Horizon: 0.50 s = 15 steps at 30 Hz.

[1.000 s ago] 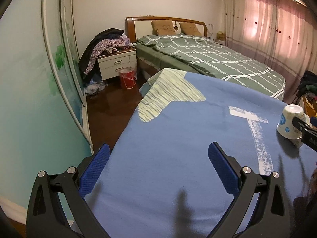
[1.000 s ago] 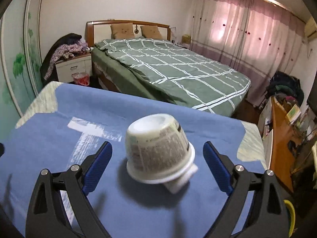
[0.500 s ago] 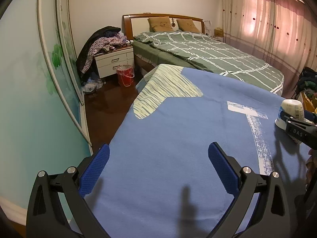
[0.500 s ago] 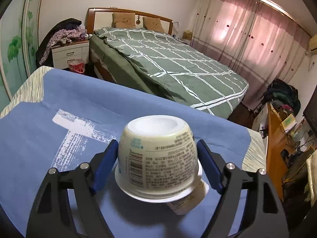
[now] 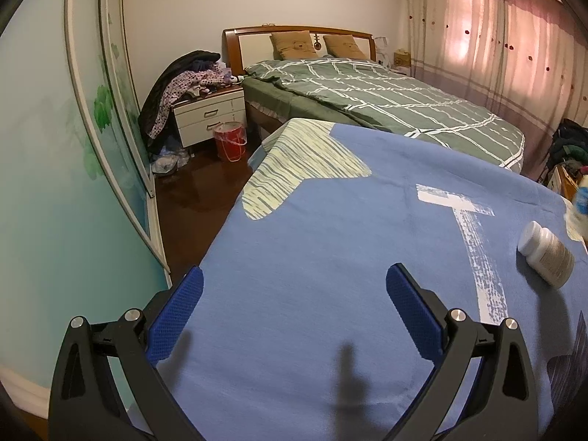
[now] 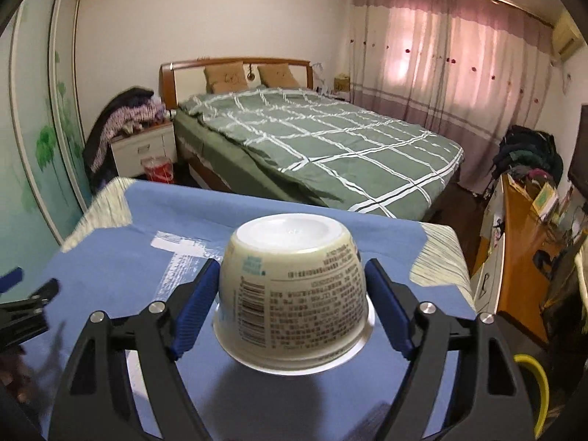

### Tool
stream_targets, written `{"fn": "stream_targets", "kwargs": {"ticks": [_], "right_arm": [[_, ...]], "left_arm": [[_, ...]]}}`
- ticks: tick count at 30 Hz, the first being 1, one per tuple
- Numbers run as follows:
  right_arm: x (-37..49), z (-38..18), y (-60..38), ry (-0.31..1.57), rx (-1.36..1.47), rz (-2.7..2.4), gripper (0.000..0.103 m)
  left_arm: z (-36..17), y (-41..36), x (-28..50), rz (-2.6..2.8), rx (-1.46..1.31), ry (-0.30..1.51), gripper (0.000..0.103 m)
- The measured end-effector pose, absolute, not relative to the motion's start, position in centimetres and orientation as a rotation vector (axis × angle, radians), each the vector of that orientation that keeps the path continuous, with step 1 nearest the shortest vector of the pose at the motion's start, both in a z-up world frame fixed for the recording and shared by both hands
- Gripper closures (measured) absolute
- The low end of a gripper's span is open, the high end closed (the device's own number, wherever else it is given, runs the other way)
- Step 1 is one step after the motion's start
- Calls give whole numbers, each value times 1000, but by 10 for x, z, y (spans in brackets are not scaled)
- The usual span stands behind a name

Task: Collect trash
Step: 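Carry the paper cup over the yellow bin and open the right tool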

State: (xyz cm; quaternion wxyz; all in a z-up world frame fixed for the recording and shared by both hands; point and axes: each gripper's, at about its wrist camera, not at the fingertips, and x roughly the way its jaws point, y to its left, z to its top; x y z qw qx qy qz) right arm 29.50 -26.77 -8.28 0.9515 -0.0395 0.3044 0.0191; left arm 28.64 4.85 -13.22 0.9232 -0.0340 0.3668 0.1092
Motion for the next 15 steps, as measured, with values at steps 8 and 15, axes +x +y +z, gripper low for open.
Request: {"fn": "stream_targets", "kwargs": {"ticks": [8, 15], "right_arm": [[217, -83, -338, 586, 58, -80, 27], [153, -100, -445, 561, 234, -379, 27]], "left_arm": [[-130, 39, 282, 186, -45, 736, 5], [-125, 23, 274, 116, -21, 706, 5]]}}
